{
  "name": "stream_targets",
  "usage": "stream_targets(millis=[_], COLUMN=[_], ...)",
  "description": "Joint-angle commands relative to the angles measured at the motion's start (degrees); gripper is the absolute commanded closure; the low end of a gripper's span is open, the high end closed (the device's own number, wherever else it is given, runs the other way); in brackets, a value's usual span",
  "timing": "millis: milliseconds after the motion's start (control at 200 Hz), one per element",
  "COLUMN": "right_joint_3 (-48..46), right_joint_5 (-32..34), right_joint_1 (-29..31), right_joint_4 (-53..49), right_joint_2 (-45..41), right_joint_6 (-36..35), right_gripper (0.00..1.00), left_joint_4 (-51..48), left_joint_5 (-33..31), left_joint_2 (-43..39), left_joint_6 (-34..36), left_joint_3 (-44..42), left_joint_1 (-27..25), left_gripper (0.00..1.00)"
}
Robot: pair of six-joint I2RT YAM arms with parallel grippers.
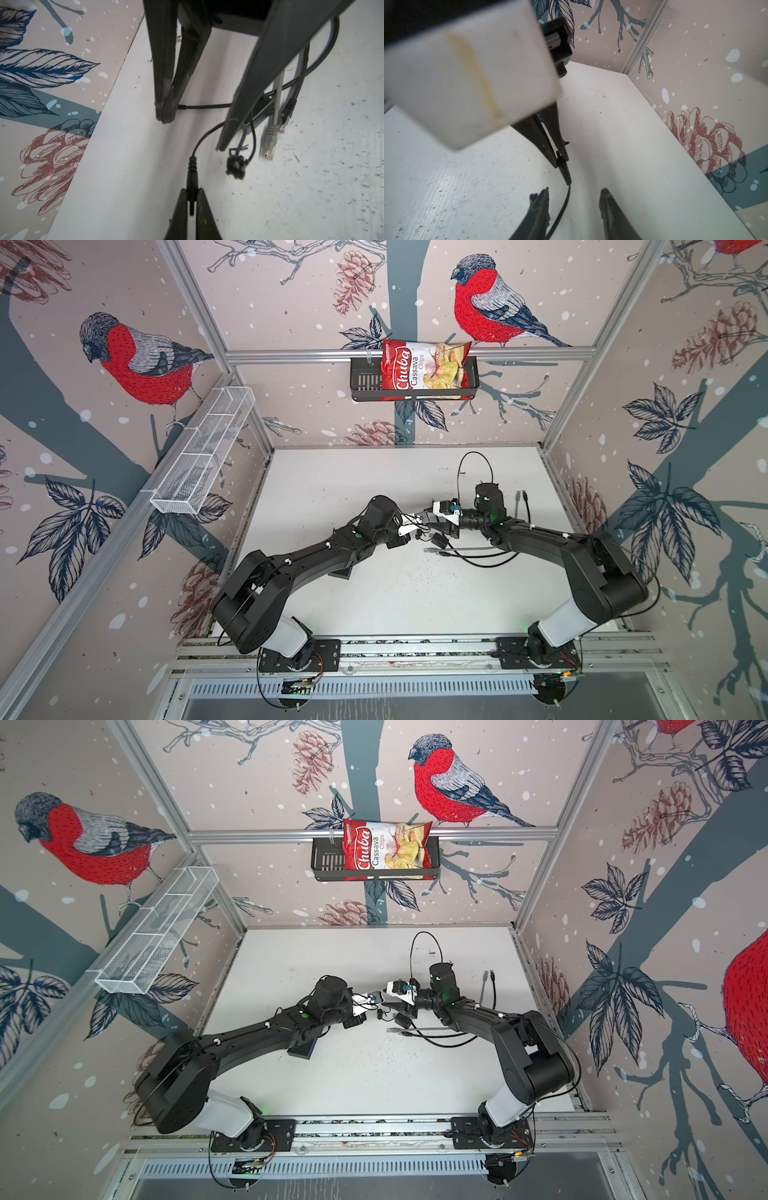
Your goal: Insert the plug into the switch port
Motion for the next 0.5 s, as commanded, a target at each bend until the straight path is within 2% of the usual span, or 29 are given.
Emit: stream_targets(millis=[0,120,375,495], right_joint_3=[0.6,1.0,2.2,3.3], right_joint_5=[-3.1,-4.0,-4.3,-4.5], right_joint_1=[0.4,0.7,1.6,2.0], right_joint_4=[-2.0,-2.3,-1.5,-2.4], right_joint_2=[0.6,1.1,2.1,3.0], right_joint_6=[0.0,0.4,2.0,2.1], right_gripper=[0.59,0.6,0.74,0.75], left_joint_4=[5.0,6.0,6.3,6.7], left_joint_5=[3.8,4.5,4.7,4.6], left_joint_2=[-1.0,-2.0,-2.8,-3.1], left_joint_6=[2.2,2.2,2.7,2.9], left_joint_3=[-1.1,-1.9,-2.6,-2.9], left_joint_1=[-0.1,-0.2,-0.2,-0.3], left_gripper=[1.0,1.0,1.0,1.0])
